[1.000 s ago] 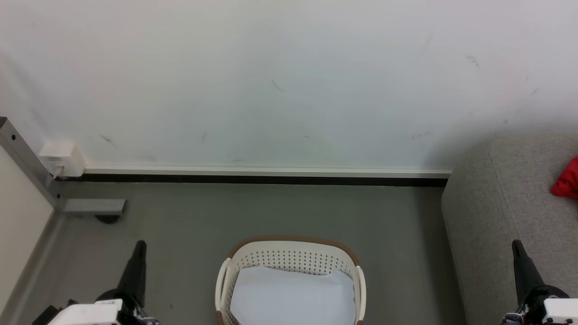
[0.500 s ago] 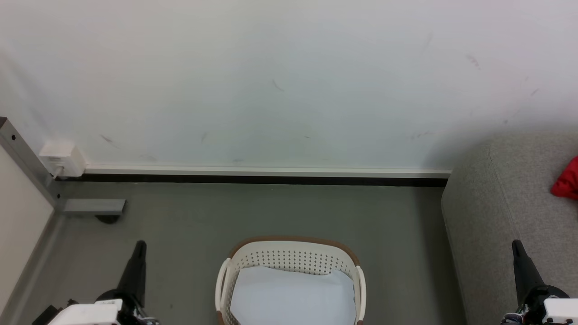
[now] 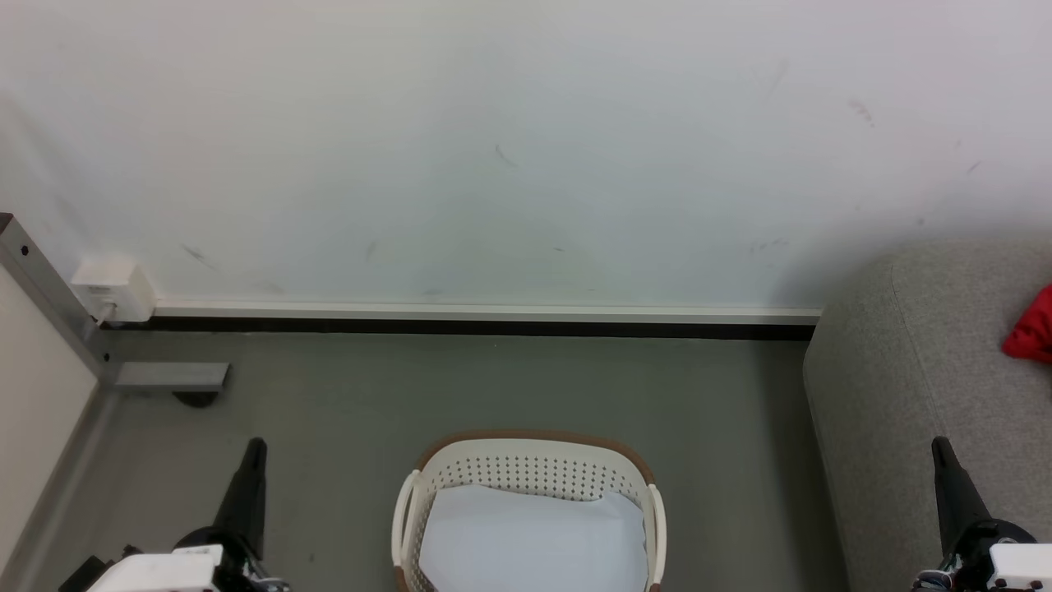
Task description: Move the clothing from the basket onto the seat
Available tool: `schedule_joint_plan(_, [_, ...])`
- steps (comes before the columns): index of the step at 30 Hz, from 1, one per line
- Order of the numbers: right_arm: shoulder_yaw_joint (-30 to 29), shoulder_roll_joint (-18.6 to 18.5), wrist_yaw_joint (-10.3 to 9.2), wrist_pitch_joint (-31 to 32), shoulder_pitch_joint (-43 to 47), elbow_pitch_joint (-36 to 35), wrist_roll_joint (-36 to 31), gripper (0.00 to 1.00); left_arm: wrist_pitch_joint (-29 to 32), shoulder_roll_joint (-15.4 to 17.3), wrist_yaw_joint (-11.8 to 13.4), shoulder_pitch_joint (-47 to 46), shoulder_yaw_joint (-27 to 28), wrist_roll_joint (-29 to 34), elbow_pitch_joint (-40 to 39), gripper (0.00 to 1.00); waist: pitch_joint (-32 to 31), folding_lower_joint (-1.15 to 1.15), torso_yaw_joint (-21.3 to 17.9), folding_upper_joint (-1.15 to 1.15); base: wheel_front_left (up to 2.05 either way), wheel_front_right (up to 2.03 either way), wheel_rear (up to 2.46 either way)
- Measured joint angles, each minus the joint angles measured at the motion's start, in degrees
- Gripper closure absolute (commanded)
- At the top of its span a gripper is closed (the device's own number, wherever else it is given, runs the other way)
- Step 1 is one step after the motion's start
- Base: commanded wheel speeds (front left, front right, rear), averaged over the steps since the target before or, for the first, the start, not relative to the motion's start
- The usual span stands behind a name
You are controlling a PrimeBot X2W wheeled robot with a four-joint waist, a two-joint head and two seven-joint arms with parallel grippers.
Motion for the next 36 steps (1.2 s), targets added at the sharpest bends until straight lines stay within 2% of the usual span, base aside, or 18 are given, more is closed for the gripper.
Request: schedule_joint_plan(36, [0.0, 0.0, 0.0, 0.0, 0.0, 0.0, 0.0, 1.0, 0.0, 0.0, 0.0, 0.0, 0.0, 0.0, 0.0, 1.0, 0.0, 0.0, 0.0, 0.0, 0.0, 0.0, 0.0])
